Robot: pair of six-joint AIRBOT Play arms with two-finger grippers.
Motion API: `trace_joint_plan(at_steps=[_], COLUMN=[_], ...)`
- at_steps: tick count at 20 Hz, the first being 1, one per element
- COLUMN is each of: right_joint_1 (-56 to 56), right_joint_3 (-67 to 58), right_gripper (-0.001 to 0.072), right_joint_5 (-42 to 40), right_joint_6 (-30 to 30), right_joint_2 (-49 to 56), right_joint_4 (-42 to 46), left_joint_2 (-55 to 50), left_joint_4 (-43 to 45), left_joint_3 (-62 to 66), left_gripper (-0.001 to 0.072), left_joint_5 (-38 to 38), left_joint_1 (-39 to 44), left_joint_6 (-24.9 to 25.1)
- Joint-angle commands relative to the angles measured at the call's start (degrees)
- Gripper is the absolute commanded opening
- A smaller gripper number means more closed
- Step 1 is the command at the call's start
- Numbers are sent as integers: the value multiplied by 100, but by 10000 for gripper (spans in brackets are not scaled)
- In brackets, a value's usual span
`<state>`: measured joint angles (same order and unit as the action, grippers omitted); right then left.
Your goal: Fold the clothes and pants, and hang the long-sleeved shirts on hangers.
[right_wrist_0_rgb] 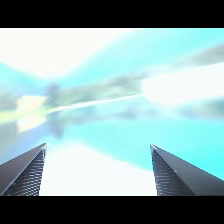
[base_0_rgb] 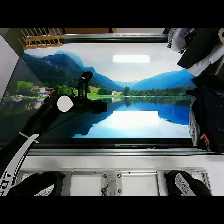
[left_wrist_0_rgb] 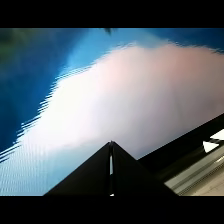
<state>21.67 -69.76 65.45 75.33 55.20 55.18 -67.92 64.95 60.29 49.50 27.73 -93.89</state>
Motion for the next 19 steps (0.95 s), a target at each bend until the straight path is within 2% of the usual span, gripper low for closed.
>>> trace_joint_plan(at_steps=[1, 3, 4, 5, 6, 19], right_joint_1=[-1141, -1360, -1405, -1403, -1397, -1394], right_joint_3=[-9, -9, -9, -9, -9, -9], right_gripper=[685, 682, 558, 231, 39, 36], right_joint_5=[55, 55, 55, 59, 55, 57], right_joint_6=[-210, -208, -205, -205, -197, -186], right_joint_2=[7, 22, 20, 20, 20, 20], right_joint_4=[-245, -234, -238, -256, -251, -254], left_joint_2=[0, 0, 0, 0, 0, 0], left_joint_4=[-9, -9, -9, -9, -11, -9], left_joint_3=[0, 0, 0, 0, 0, 0], left_gripper=[9, 9, 9, 9, 9, 9], left_joint_5=[-4, -4, -4, -4, -4, -4], left_joint_1=[2, 2, 2, 2, 2, 2], left_joint_6=[0, 0, 0, 0, 0, 0])
